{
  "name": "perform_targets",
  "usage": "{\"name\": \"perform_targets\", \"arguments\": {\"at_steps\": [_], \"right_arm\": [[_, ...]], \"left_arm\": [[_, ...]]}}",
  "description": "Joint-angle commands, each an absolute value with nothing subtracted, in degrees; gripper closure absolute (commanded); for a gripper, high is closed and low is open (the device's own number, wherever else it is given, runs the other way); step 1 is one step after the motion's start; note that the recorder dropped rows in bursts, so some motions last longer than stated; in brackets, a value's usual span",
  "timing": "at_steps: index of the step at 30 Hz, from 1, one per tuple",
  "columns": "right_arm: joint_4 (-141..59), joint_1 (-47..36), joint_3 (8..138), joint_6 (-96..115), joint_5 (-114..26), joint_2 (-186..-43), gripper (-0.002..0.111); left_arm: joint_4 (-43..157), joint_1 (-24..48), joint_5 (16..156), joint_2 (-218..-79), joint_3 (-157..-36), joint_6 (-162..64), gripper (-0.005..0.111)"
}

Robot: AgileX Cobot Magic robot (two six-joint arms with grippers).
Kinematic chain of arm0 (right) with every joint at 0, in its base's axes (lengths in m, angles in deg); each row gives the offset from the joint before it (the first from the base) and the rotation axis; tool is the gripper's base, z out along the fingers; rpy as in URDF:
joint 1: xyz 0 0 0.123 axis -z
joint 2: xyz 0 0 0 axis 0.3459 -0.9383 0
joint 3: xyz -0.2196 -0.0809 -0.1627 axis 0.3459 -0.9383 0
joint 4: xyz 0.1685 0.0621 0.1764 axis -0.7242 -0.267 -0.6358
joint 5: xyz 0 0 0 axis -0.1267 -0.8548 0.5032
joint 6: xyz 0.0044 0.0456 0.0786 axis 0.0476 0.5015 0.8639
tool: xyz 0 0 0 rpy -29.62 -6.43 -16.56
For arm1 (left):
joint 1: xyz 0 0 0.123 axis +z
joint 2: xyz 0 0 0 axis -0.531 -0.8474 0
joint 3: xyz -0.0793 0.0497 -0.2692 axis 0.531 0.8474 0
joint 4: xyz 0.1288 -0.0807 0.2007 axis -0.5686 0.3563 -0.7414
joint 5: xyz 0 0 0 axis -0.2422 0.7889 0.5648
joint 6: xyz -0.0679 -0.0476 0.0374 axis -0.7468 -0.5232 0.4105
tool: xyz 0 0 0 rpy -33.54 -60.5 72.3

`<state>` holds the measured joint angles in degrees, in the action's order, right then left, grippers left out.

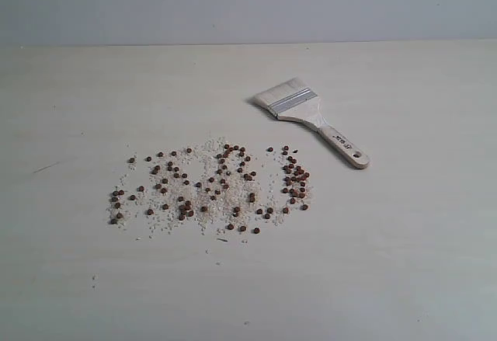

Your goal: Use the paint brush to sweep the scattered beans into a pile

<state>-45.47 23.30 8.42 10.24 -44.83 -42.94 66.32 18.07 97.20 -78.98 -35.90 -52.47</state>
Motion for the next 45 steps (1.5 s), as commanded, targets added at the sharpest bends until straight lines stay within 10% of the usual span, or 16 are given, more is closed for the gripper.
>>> {"name": "perform_targets", "arguments": {"at_steps": [1, 21, 34, 45], "right_arm": [[-47.6, 23.6, 8.1, 13.7, -27.0, -42.6, 0.108], [-38.4, 23.6, 28.4, 42.2, -12.4, -60.5, 0.108], [4.7, 23.6, 60.8, 49.2, -52.3, -110.0, 0.108], [-40.7, 21.0, 80.3, 0.6, -99.5, -140.6, 0.108]], "left_arm": [[66.5, 17.7, 97.0, -78.6, -35.8, -52.4, 0.106], [66.5, 17.7, 97.0, -78.6, -35.8, -52.4, 0.106], [66.5, 17.7, 97.0, -78.6, -35.8, -52.4, 0.106], [66.5, 17.7, 97.0, -78.6, -35.8, -52.4, 0.106]]}}
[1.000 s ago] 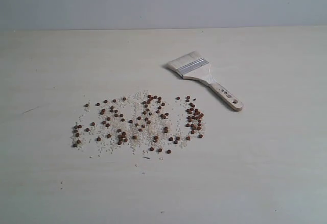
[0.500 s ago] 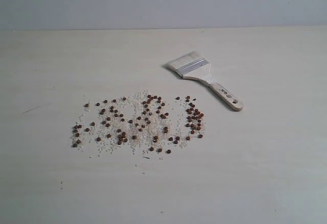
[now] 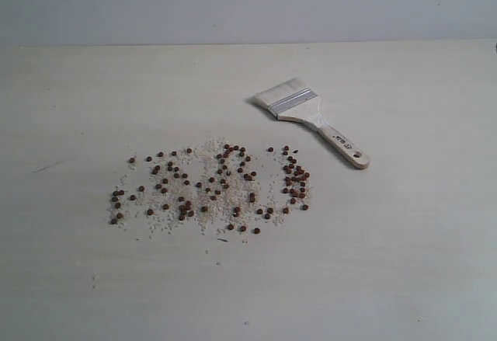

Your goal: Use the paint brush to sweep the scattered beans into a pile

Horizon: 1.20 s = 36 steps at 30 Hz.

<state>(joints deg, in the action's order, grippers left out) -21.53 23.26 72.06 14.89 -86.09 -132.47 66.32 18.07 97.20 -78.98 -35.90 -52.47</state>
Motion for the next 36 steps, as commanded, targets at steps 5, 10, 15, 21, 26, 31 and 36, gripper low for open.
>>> {"name": "perform_targets", "arguments": {"at_steps": [5, 10, 15, 21, 26, 31, 36], "right_arm": [[-40.7, 9.2, 95.9, 0.5, -114.1, -158.9, 0.108], [-37.8, 1.6, 108.2, -2.2, -112.3, -168.4, 0.098], [-42.1, 1.4, 113.3, -6.2, -110.0, -173.1, 0.057], [-45.2, 1.4, 113.3, -8.0, -107.1, -175.1, 0.056], [-44.7, 1.4, 113.3, -8.1, -104.7, -176.7, 0.056], [-44.6, 1.4, 113.3, -8.1, -102.6, -177.6, 0.057], [-43.2, 1.4, 113.3, -8.1, -102.7, -177.6, 0.057]], "left_arm": [[66.5, 17.7, 97.0, -78.6, -35.8, -52.4, 0.106], [66.5, 17.7, 97.0, -78.6, -35.8, -52.4, 0.106], [66.5, 17.7, 97.0, -78.6, -35.8, -52.4, 0.106], [66.5, 17.7, 97.0, -78.6, -35.8, -52.4, 0.106], [66.5, 17.7, 97.0, -78.6, -35.8, -52.4, 0.106], [66.5, 17.7, 97.0, -78.6, -35.8, -52.4, 0.106], [66.5, 17.7, 97.0, -78.6, -35.8, -52.4, 0.106]]}}
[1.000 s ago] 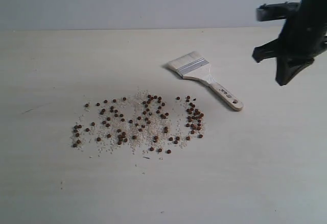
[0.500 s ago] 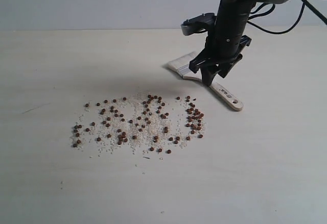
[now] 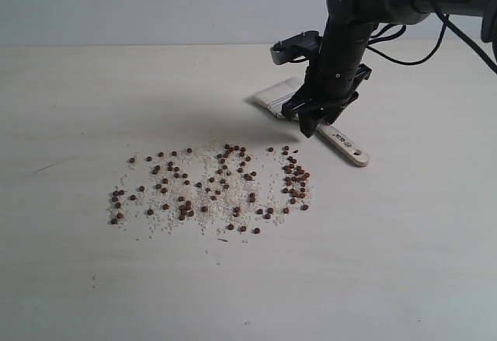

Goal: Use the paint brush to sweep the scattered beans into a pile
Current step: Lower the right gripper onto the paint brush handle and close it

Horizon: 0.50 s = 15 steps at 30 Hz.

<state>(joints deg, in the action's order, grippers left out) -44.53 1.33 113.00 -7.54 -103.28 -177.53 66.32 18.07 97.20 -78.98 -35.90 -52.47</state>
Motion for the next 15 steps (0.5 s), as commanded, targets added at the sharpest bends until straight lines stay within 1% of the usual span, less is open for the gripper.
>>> {"name": "perform_targets", "arguments": {"at_steps": [1, 15], "right_arm": [[-43.2, 1.4, 113.3, -8.1, -102.8, -177.6, 0.057], [-40.7, 2.0, 113.5, -8.1, -103.2, -177.6, 0.057]], "left_arm": [[66.5, 17.7, 97.0, -78.6, -35.8, -52.4, 0.106], [66.5, 17.7, 97.0, -78.6, -35.8, -52.4, 0.106]]}}
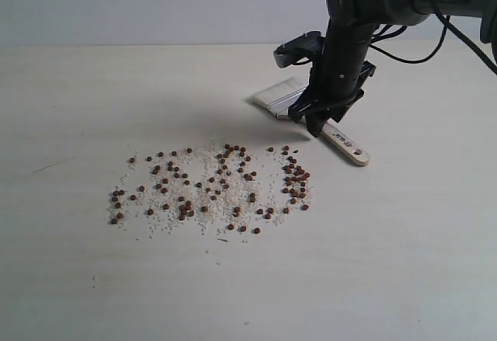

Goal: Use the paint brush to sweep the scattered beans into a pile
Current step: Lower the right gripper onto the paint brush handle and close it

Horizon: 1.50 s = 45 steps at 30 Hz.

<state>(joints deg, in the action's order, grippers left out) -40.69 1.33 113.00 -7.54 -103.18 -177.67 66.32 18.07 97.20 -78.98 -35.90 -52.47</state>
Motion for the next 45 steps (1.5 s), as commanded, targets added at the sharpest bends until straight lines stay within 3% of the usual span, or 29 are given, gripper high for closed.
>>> {"name": "perform_targets", "arguments": {"at_steps": [1, 14, 45], "right_arm": [[-40.7, 2.3, 113.8, -8.1, -103.6, -177.7, 0.057], [-43.1, 3.4, 117.2, -8.6, -113.2, -179.5, 0.057], [-43.6, 3.4, 117.0, -7.2, -114.1, -180.2, 0.057]], "left_arm": [[66.5, 17.7, 97.0, -78.6, -35.8, -52.4, 0.106], [66.5, 17.7, 97.0, -78.6, -35.8, -52.4, 0.106], [66.5, 17.7, 97.0, -78.6, -35.8, -52.4, 0.106]]}}
